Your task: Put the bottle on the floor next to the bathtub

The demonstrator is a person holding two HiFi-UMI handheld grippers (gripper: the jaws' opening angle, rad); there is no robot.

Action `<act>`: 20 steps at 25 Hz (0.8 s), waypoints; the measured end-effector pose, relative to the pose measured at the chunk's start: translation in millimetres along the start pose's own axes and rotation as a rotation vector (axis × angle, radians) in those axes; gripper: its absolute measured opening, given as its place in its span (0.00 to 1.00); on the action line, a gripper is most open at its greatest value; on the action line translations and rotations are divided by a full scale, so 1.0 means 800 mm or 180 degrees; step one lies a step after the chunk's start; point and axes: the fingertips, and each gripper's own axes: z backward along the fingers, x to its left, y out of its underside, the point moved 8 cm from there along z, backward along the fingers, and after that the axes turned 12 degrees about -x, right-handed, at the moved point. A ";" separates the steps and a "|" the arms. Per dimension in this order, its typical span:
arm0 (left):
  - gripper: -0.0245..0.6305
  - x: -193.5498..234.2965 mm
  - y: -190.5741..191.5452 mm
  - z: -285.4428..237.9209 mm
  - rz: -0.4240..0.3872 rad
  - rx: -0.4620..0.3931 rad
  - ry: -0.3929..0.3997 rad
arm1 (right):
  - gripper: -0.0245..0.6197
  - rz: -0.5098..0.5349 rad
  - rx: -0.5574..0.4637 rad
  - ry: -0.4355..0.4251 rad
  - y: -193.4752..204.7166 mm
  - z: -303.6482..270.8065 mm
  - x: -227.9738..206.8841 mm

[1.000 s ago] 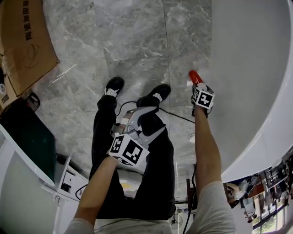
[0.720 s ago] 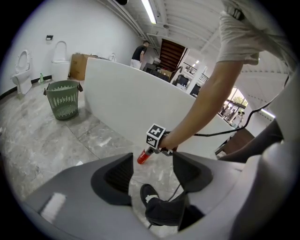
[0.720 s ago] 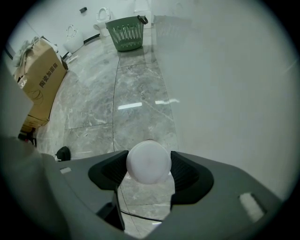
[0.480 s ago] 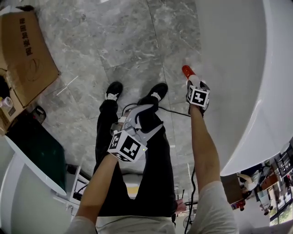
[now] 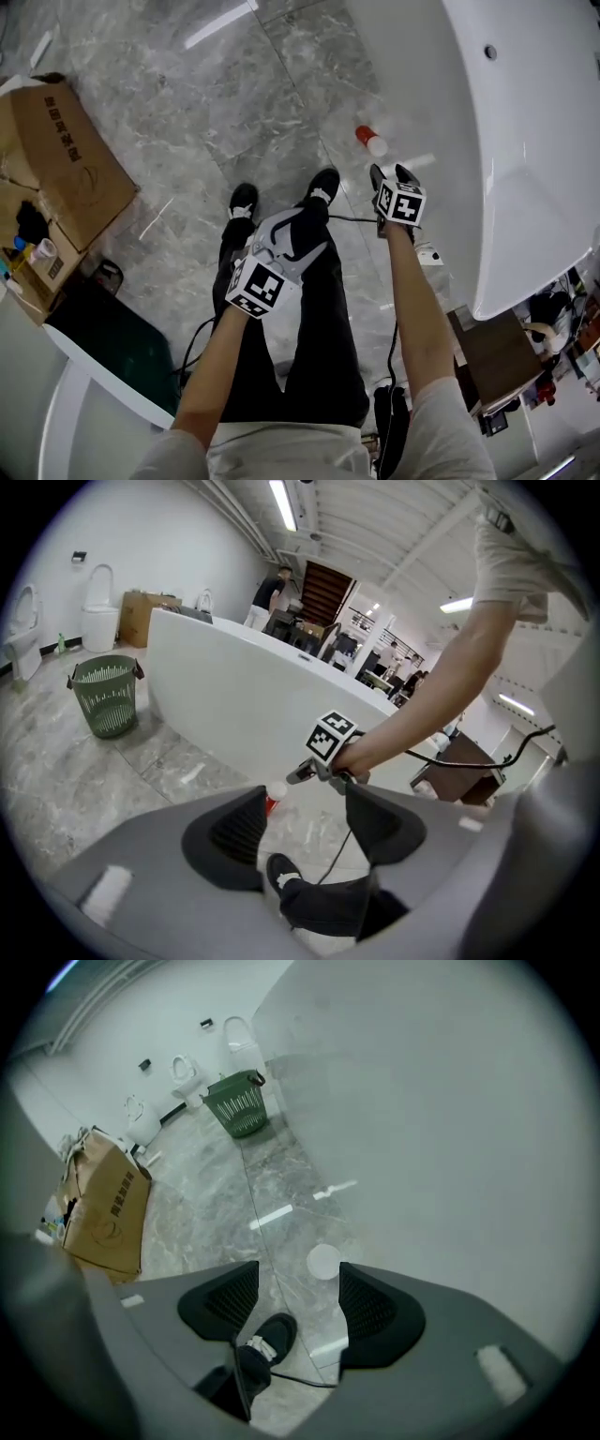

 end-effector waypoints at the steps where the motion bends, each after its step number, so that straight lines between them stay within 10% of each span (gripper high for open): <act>1: 0.52 -0.002 -0.004 0.005 -0.0045 0.0026 0.0032 | 0.46 -0.0063 -0.0038 -0.0013 0.000 0.015 0.005; 20: 0.52 -0.034 -0.160 0.134 -0.0413 -0.0233 0.0598 | 0.46 -0.1084 -0.1094 0.0476 -0.011 0.351 0.148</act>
